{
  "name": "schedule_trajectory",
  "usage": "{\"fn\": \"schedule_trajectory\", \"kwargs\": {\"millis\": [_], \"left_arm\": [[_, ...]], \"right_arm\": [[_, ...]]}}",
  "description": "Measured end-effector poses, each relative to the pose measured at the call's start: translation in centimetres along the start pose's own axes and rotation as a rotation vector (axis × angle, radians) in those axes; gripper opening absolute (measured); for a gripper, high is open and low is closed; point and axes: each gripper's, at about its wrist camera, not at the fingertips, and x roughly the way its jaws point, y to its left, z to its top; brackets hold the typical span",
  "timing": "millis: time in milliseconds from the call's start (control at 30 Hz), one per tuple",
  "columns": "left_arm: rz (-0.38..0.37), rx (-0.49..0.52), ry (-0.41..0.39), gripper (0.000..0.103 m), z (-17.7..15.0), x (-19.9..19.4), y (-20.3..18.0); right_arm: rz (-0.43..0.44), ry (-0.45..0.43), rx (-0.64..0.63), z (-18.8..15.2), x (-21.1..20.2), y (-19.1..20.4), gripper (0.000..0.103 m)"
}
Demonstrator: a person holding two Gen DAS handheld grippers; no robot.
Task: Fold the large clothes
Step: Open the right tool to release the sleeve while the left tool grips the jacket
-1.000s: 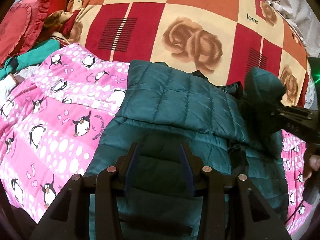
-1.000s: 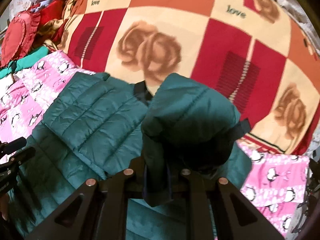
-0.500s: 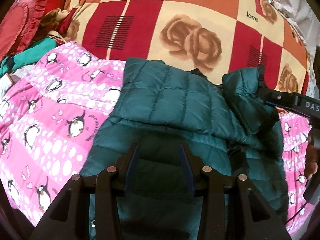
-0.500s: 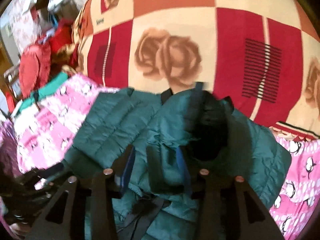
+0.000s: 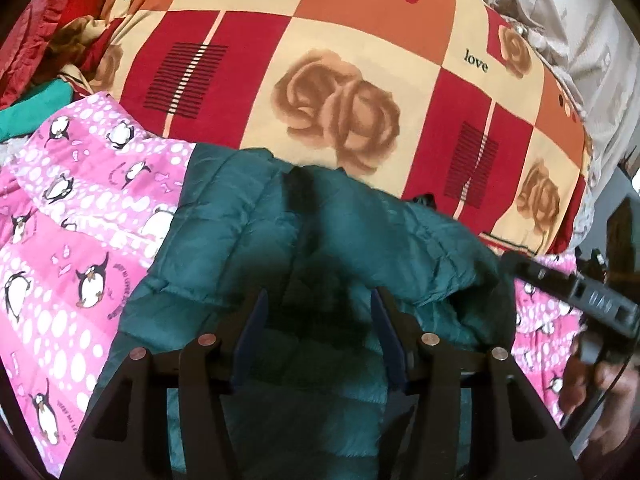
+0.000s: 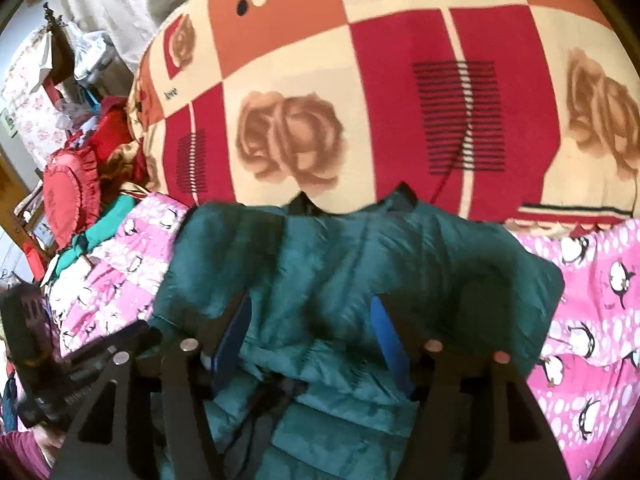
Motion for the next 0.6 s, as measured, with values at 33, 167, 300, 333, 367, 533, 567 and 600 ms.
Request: {"fn": "schedule_trajectory", "kwargs": {"millis": [33, 167, 300, 333, 367, 533, 567, 600], "left_arm": [[-0.006, -0.007, -0.005, 0.033, 0.3, 0.0, 0.0], [-0.026, -0.064, -0.033, 0.043, 1.8, 0.4, 0.4], [0.045, -0.093, -0.051, 0.046, 3.5, 2.4, 0.8], [0.056, -0.092, -0.047, 0.046, 3.6, 2.8, 0.9], [0.077, -0.092, -0.038, 0.045, 4.0, 3.7, 0.9], [0.079, -0.065, 0.016, 0.001, 4.8, 6.6, 0.3], [0.095, -0.033, 0.022, 0.000, 4.9, 6.8, -0.2], [0.099, -0.016, 0.018, 0.000, 5.0, 6.7, -0.5]], "right_arm": [[-0.004, 0.000, 0.008, -0.1, 0.1, -0.4, 0.065], [-0.003, -0.015, 0.045, -0.2, -0.4, -1.7, 0.065], [-0.017, -0.037, 0.047, 0.0, -1.6, -2.7, 0.075], [-0.027, -0.044, 0.050, 0.1, -2.1, -3.2, 0.079], [-0.032, -0.049, 0.054, 0.1, -2.4, -3.4, 0.080], [-0.067, -0.079, 0.096, 0.2, -4.7, -5.5, 0.080], [-0.076, -0.081, 0.103, 0.1, -5.0, -6.0, 0.080], [-0.087, -0.079, 0.108, 0.1, -5.2, -6.3, 0.081]]}}
